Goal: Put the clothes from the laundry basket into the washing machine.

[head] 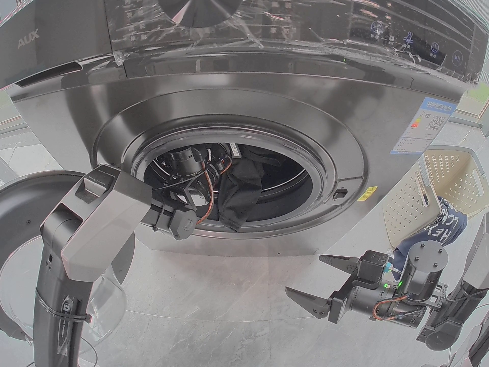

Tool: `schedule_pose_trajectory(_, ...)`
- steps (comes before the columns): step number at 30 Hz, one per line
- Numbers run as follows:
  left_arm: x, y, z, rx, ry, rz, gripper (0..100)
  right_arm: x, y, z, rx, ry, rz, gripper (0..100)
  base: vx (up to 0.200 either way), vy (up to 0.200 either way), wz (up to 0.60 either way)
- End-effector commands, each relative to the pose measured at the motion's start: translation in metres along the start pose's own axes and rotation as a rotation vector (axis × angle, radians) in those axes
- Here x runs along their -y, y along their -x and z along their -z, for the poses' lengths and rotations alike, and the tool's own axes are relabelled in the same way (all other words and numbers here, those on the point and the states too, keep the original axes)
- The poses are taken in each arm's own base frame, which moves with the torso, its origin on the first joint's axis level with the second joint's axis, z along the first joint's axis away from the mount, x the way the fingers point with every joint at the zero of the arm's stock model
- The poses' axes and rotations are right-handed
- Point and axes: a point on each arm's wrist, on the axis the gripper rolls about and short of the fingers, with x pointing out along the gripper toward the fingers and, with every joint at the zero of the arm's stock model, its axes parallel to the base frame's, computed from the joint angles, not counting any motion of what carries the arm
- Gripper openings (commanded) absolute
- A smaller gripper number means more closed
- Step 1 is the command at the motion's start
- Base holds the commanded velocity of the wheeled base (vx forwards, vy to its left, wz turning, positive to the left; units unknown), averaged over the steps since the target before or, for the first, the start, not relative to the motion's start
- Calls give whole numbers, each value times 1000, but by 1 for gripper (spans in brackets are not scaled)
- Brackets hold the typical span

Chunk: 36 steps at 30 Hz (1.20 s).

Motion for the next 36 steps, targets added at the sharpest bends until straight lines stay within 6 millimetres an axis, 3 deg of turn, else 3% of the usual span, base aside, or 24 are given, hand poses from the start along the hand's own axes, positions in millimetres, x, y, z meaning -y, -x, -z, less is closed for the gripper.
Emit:
schedule_pose_trajectory(1, -1, 2, 8, -21, 1, -4, 100, 0, 0, 1, -3, 0, 0, 100, 0, 0, 0)
schedule_pose_trajectory(11, 12, 27, 21, -174, 13, 14, 100, 0, 0, 0, -2, 0, -2, 100, 0, 0, 0)
schedule_pose_trajectory(19, 11, 60, 47, -403, -23, 19, 100, -1, 0, 1, -4, 2, -5, 100, 0, 0, 0)
schedule_pose_trajectory(23, 9, 62, 55, -437, -32, 14, 100, -1, -1, 0, -2, 1, -5, 100, 0, 0, 0)
schedule_pose_trajectory(24, 9, 61, 54, -434, -32, 13, 0, -1, -1, 0, -2, 1, -5, 100, 0, 0, 0)
schedule_pose_trajectory(36, 20, 28, 35, -290, 63, 32, 0, -1, -2, -1, 4, 1, -6, 100, 0, 0, 0)
